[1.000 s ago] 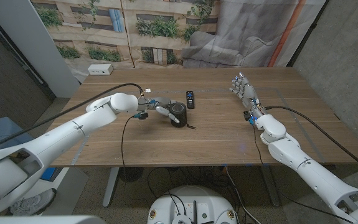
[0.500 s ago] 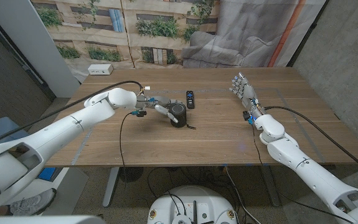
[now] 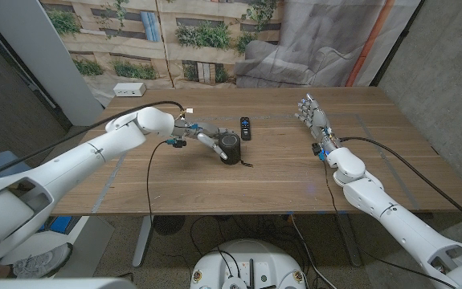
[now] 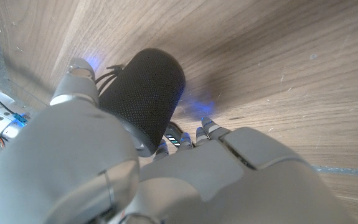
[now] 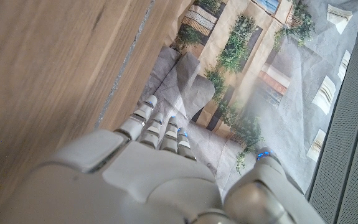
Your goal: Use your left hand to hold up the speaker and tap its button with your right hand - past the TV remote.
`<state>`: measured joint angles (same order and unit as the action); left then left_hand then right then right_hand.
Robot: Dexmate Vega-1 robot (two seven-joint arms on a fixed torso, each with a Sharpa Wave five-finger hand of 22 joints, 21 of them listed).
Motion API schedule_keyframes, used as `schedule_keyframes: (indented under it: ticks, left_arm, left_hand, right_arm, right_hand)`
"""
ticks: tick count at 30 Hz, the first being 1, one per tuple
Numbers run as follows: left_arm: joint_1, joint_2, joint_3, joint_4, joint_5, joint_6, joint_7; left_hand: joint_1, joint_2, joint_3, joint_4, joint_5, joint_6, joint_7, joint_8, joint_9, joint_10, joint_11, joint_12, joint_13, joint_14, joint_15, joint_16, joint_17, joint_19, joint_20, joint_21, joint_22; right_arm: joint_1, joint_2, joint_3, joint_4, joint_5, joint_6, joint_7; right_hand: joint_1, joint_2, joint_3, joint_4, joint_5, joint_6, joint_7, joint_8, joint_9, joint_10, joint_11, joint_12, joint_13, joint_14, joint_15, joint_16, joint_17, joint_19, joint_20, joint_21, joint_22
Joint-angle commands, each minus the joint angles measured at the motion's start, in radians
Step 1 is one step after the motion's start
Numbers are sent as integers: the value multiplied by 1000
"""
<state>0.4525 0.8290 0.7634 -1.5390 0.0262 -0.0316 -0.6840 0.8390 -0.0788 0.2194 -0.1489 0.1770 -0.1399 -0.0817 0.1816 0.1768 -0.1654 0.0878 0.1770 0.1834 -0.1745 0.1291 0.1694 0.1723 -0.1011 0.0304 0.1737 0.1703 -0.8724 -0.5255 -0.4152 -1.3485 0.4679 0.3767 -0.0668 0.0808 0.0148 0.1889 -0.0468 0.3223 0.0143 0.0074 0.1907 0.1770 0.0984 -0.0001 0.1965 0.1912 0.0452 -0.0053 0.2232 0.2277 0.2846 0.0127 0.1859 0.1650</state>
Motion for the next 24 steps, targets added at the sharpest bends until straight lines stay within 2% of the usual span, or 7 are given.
schedule_keyframes:
  ticks: [1, 5, 11, 20, 22, 24]
  left_arm:
    - [-4, 39, -15, -34, 2, 15, -39]
    - [10, 55, -35, -52, -7, 27, -24]
    - [27, 81, -64, -75, -11, 36, 6]
    - [68, 94, -123, -56, -75, 4, 70]
    - [83, 91, -141, -47, -104, 1, 90]
    - [88, 89, -146, -41, -115, 11, 101]
  left_hand:
    - [-7, 0, -4, -2, 6, -15, 16, 7, 2, -30, 5, -1, 2, -73, 13, 0, 2, -22, 10, -1, 1]
    - [-12, 3, -4, 0, 7, -22, 20, 9, 2, -48, 8, -1, 1, -86, 17, 0, 2, -45, 17, -2, 1]
    - [-19, 7, -4, 3, 7, -35, 52, 9, 2, -62, 18, 1, 1, -100, 26, 1, 2, -62, 18, -1, 1]
    - [-30, 17, -4, 9, 6, -41, 60, 11, 2, -65, 25, 6, 1, -107, 31, 4, 2, -75, 20, 2, 1]
    - [-46, 29, -4, 18, 4, -34, 63, 15, 1, -47, 25, 14, 1, -97, 19, 10, 2, -71, 14, 6, 2]
    - [-69, 44, -6, 27, 1, -22, 63, 20, 1, -21, 12, 24, 0, -75, 2, 17, 1, -51, -7, 16, 1]
  right_arm:
    - [12, 10, -12, 2, -11, -3, -2]
    - [16, 16, -18, 2, -18, -6, -6]
    - [16, 20, -24, -8, -32, -15, -23]
    - [7, 15, -31, -49, -59, -44, -59]
    - [5, 14, -32, -58, -63, -50, -67]
    - [5, 9, -34, -67, -70, -62, -72]
  right_hand:
    - [0, 7, -2, -4, -3, 8, -5, 1, 0, 7, 0, 1, 1, 3, 5, -1, 1, 3, -1, 0, 2]
    - [0, 6, -2, -5, -3, 8, -6, 1, 0, 7, 0, 0, 1, 3, 6, -2, 1, 3, 0, 0, 2]
    - [1, 6, -3, -6, -3, 8, -6, 0, 0, 6, 1, 0, 1, 1, 5, -3, 1, 3, 0, 0, 2]
    - [1, 7, -3, -6, -4, 9, -5, 0, 0, 7, 1, 0, 1, 3, 7, -2, 1, 3, 0, 0, 2]
    - [1, 8, -3, -6, -4, 9, -6, 0, 0, 8, 1, 0, 1, 2, 6, -3, 1, 3, 0, 0, 2]
    - [1, 8, -4, -6, -4, 8, -5, 0, 0, 9, 1, 0, 1, 2, 6, -3, 1, 2, -1, 0, 2]
